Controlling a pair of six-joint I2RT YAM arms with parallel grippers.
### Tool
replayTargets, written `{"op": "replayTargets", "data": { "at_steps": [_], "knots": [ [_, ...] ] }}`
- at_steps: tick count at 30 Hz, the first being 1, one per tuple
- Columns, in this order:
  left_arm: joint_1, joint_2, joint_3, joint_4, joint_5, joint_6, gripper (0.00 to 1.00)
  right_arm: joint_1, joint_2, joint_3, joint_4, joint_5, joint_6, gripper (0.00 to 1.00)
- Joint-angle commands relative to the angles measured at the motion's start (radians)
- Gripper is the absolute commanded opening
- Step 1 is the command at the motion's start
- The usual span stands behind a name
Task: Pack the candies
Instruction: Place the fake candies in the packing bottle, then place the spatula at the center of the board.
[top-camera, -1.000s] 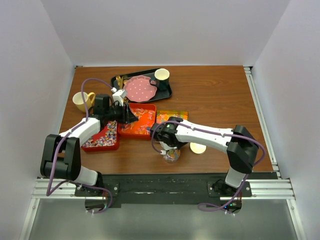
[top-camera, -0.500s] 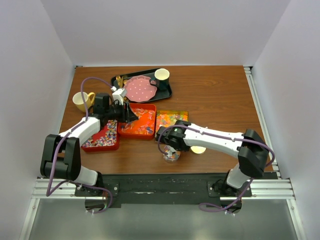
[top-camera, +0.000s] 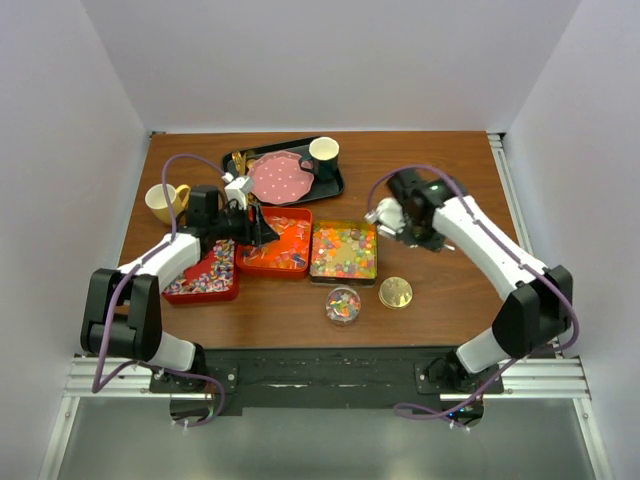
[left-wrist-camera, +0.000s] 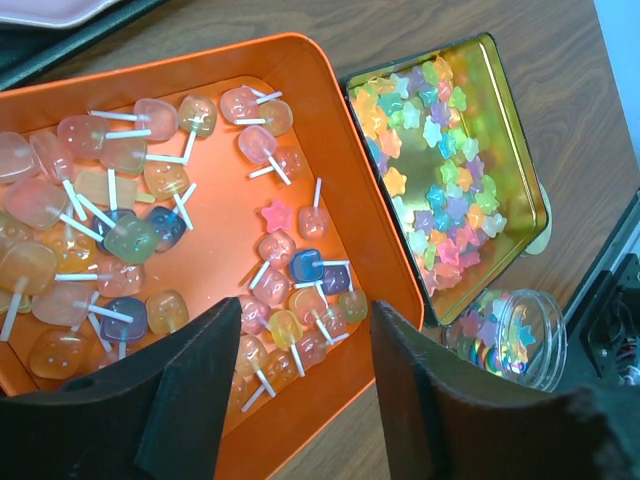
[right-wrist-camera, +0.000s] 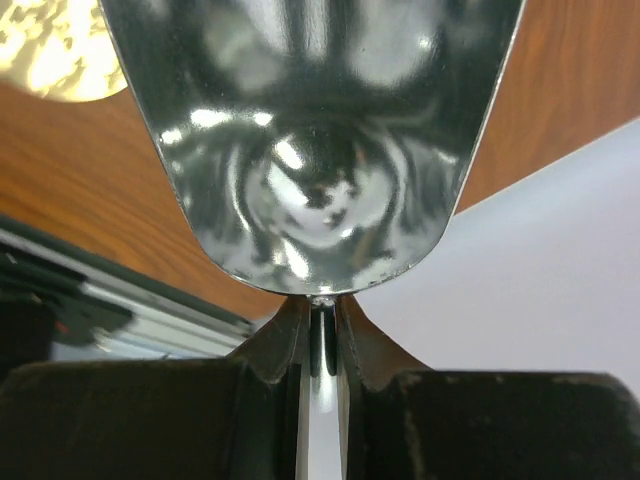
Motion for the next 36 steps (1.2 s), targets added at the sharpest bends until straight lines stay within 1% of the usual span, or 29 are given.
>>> {"op": "replayTargets", "data": {
  "at_steps": [1,2,3,5,6,8,9,10,12,14,15,17,20,21,22,23,24,25,26,27,28,29,30,31,32,33,34,35,36],
  "knots": [
    [0.001,0.012,0.089,-0.056,0.025,0.027,0.63,-0.127,-0.039,-0.065,0.178,-0.220,0.145,0.00],
    [-0.002,0.019,0.107,-0.097,0.028,0.047,0.64,-0.143,-0.022,-0.081,0.213,-0.231,0.191,0.00],
    [-0.023,0.032,0.124,-0.119,0.031,0.105,0.66,-0.158,-0.013,-0.095,0.273,-0.258,0.212,0.00],
    [-0.056,0.044,0.187,-0.210,0.017,0.183,0.67,-0.210,0.028,-0.133,0.339,-0.263,0.277,0.00],
    [-0.098,0.049,0.201,-0.231,-0.013,0.244,0.67,-0.230,0.047,-0.141,0.394,-0.282,0.294,0.00],
    [-0.132,0.039,0.200,-0.243,-0.018,0.306,0.69,-0.290,0.117,-0.142,0.440,-0.299,0.325,0.00],
    [-0.166,0.015,0.189,-0.238,-0.030,0.341,0.72,-0.307,0.146,-0.139,0.480,-0.303,0.331,0.00],
    [-0.181,0.003,0.166,-0.220,-0.046,0.355,0.74,-0.339,0.169,-0.127,0.496,-0.314,0.346,0.02],
    [-0.217,-0.025,0.143,-0.203,-0.104,0.375,0.81,-0.362,0.241,-0.103,0.508,-0.340,0.342,0.14],
    [-0.232,-0.033,0.123,-0.202,-0.154,0.390,0.83,-0.370,0.274,-0.083,0.517,-0.346,0.320,0.18],
    [-0.244,-0.033,0.112,-0.200,-0.194,0.415,1.00,-0.370,0.286,-0.084,0.525,-0.348,0.308,0.21],
    [-0.254,-0.033,0.082,-0.194,-0.231,0.432,1.00,-0.370,0.286,-0.106,0.537,-0.367,0.285,0.24],
    [-0.272,-0.036,0.054,-0.169,-0.309,0.455,1.00,-0.368,0.269,-0.135,0.557,-0.380,0.260,0.31],
    [-0.280,-0.045,0.049,-0.163,-0.357,0.459,1.00,-0.368,0.257,-0.138,0.554,-0.381,0.251,0.36],
    [-0.281,-0.053,0.048,-0.151,-0.375,0.466,1.00,-0.374,0.210,-0.153,0.559,-0.389,0.222,0.40],
    [-0.287,-0.059,0.049,-0.151,-0.394,0.475,1.00,-0.381,0.169,-0.168,0.566,-0.441,0.199,0.43],
    [-0.290,-0.076,0.055,-0.149,-0.423,0.475,1.00,-0.387,0.126,-0.187,0.597,-0.464,0.175,0.52],
    [-0.297,-0.083,0.069,-0.137,-0.455,0.461,1.00,-0.394,0.030,-0.234,0.612,-0.495,0.118,0.60],
    [-0.304,-0.089,0.084,-0.140,-0.478,0.453,1.00,-0.396,-0.015,-0.257,0.626,-0.528,0.089,0.65],
    [-0.318,-0.082,0.132,-0.155,-0.524,0.432,1.00,-0.400,-0.055,-0.279,0.637,-0.606,0.060,0.77],
    [-0.320,-0.076,0.152,-0.174,-0.556,0.415,1.00,-0.402,-0.100,-0.320,0.649,-0.634,0.040,0.83],
    [-0.320,-0.057,0.167,-0.174,-0.605,0.342,1.00,-0.404,-0.149,-0.334,0.657,-0.663,0.039,0.93],
    [-0.318,-0.047,0.192,-0.180,-0.724,0.297,1.00,-0.404,-0.165,-0.340,0.642,-0.746,0.027,0.93],
    [-0.307,-0.036,0.204,-0.197,-0.747,0.266,1.00,-0.401,-0.168,-0.334,0.619,-0.791,-0.011,0.93],
    [-0.268,-0.024,0.212,-0.199,-0.724,0.257,1.00,-0.402,-0.160,-0.325,0.596,-0.847,-0.033,0.93],
    [-0.252,-0.022,0.225,-0.205,-0.640,0.257,1.00,-0.402,-0.149,-0.310,0.515,-0.896,-0.074,0.94],
    [-0.246,-0.022,0.226,-0.194,-0.603,0.255,1.00,-0.396,-0.136,-0.273,0.463,-0.989,-0.188,0.95],
    [-0.251,-0.042,0.224,-0.188,-0.557,0.301,1.00,-0.393,-0.113,-0.253,0.404,-1.015,-0.259,0.99],
    [-0.257,-0.057,0.195,-0.176,-0.479,0.320,1.00,-0.385,-0.079,-0.238,0.308,-1.024,-0.324,0.99]
  ]
}}
